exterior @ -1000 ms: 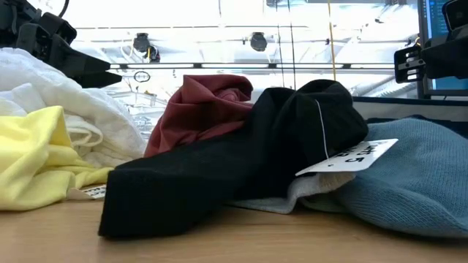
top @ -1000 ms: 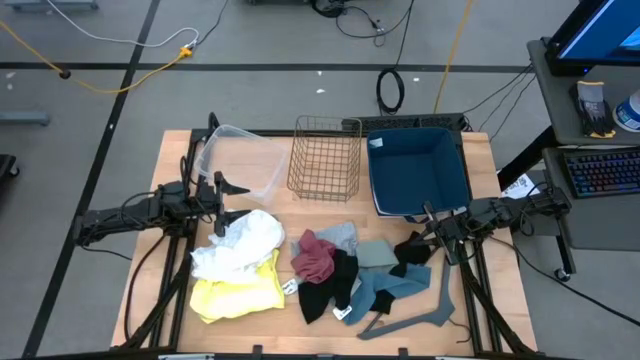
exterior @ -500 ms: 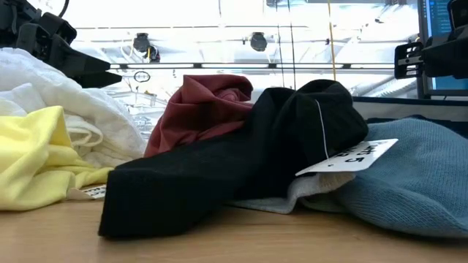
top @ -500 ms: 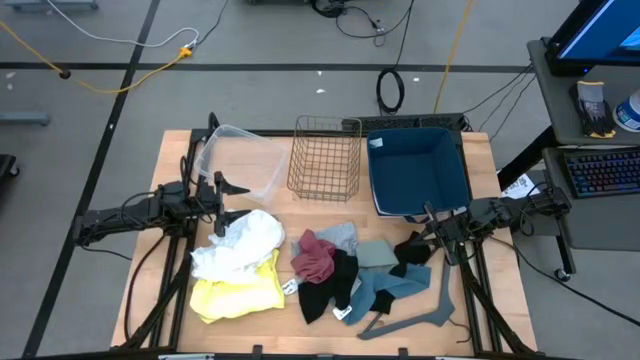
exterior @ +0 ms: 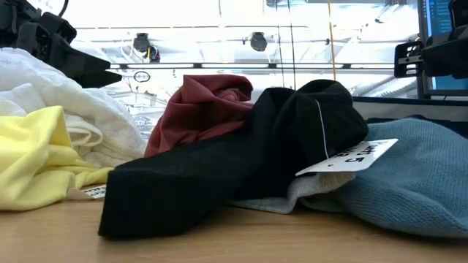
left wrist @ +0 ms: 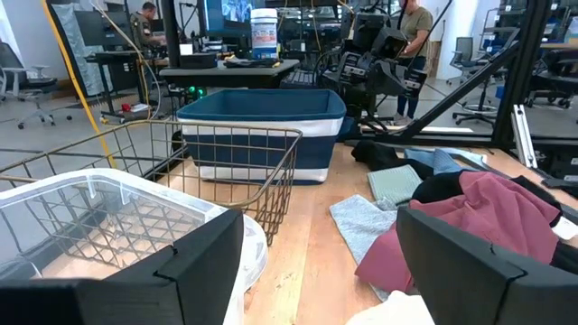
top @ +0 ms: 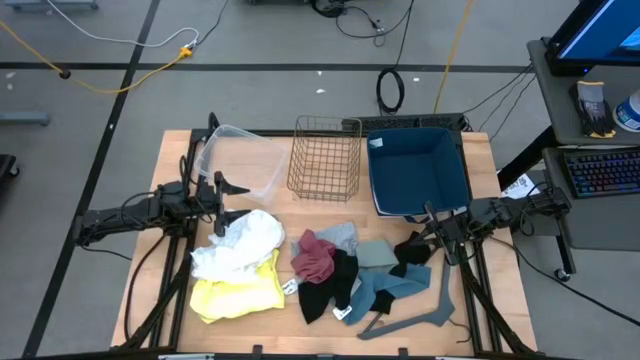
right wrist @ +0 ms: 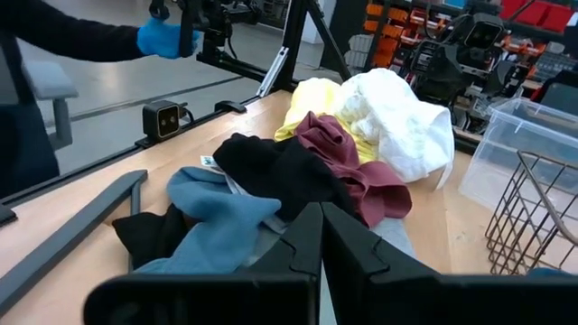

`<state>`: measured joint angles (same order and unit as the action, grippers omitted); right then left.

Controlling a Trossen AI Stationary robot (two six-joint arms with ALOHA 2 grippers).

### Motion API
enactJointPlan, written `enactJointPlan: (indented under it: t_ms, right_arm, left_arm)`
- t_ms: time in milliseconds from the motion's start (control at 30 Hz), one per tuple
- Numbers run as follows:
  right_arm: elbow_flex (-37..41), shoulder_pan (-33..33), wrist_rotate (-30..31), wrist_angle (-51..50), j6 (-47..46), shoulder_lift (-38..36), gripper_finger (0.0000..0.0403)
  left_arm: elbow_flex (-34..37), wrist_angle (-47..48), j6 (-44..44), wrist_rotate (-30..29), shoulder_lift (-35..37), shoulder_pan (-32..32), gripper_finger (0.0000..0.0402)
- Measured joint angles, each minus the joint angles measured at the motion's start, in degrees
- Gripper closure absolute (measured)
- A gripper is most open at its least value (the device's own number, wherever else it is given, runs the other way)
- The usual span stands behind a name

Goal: Pick & Place Cloths
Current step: Put the blue sock into the transparent bin

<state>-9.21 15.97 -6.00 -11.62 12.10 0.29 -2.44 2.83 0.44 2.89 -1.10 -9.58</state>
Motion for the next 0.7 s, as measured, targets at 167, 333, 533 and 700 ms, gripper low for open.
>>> enactJointPlan:
  t_ms: [167, 333, 533, 700]
  right_arm:
    - [0.0, 0.0, 0.0, 3.3, -3.0, 0.0, 0.0403]
    - [0.0, 0.0, 0.0, 8.3, -3.9, 0.0, 0.0403]
    - [0.0, 0.0, 0.0, 12.4, -3.9, 0.0, 0.0403]
    - [0.0, 0.0, 0.0, 13.9, -3.9, 0.0, 0.0403]
  left_arm:
    - [-0.1, -1.4, -9.3, 2.0, 0.1, 0.0, 0.0105]
    - [0.0, -5.2, -14.5, 3.4, 0.0, 0.0, 0.0105]
    - [0.0, -6.0, -25.5, 7.0, 0.0, 0.0, 0.0105]
    - [0.0, -6.0, -26.5, 12.2, 0.0, 0.3, 0.0105]
